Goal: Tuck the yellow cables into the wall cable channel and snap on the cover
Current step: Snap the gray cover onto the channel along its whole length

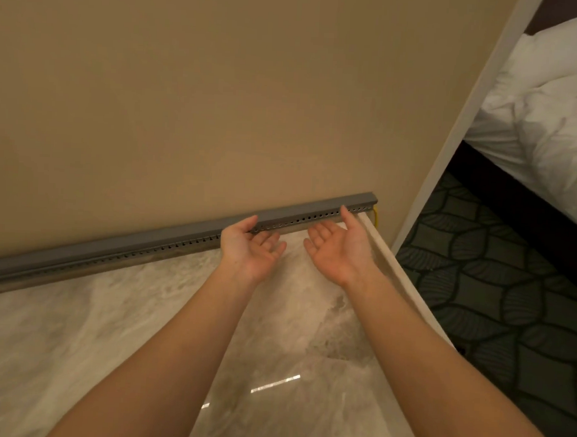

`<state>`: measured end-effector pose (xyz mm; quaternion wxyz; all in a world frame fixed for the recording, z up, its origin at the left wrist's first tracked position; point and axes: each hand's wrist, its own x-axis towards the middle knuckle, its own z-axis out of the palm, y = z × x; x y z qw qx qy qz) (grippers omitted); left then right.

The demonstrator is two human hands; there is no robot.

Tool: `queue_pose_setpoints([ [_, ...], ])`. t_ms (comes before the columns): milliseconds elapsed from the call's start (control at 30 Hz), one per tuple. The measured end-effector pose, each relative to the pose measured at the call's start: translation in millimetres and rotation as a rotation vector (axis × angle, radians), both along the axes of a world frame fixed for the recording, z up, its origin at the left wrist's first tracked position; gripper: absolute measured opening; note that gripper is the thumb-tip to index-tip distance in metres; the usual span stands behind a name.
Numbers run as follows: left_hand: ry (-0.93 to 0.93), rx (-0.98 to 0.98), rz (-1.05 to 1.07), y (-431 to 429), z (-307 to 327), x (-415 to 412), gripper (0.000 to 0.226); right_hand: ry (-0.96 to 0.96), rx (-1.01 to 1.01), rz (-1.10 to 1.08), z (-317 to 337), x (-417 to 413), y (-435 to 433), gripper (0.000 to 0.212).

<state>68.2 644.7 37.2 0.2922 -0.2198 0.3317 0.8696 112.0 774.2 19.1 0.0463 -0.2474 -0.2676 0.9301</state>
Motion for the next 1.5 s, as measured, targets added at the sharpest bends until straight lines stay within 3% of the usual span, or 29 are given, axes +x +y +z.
queue_pose_setpoints([
  [200, 0.015, 0.051, 0.095, -84, 3, -7, 0.069, -0.028, 0.038, 0.098, 13, -4, -80, 0.071],
  [733, 0.035, 0.081, 0.263, -443, -6, -65, 0.077, -0.086, 0.0, 0.24, 17, -64, -414, 0.074],
  [867, 0.041, 0.054, 0.337, -499, -7, -74, 0.076, -0.107, -0.034, 0.288, 15, -78, -471, 0.075],
  [967, 0.087, -0.076, 0.392, -540, -8, -82, 0.057, -0.094, -0.063, 0.339, 14, -90, -521, 0.071],
  [1033, 0.14, -0.174, 0.399, -564, -14, -89, 0.023, -0.074, -0.032, 0.393, 13, -96, -551, 0.066],
  [1100, 0.176, -0.28, 0.435, -579, -16, -92, 0.013, -0.063, 0.001, 0.47, 8, -98, -568, 0.046],
  [1167, 0.225, -0.379, 0.453, -602, -20, -95, 0.035, -0.093, 0.056, 0.533, 1, -107, -591, 0.003],
  [1267, 0.24, -0.464, 0.467, -632, -26, -97, 0.066, -0.099, 0.022, 0.548, -4, -117, -615, 0.007],
  [1467, 0.284, -0.449, 0.38, -653, -29, -100, 0.071, -0.049, -0.07, 0.575, 2, -125, -638, 0.006],
  [1500, 0.283, -0.459, 0.362, -654, -29, -102, 0.071, -0.038, -0.065, 0.581, 4, -126, -642, 0.018],
])
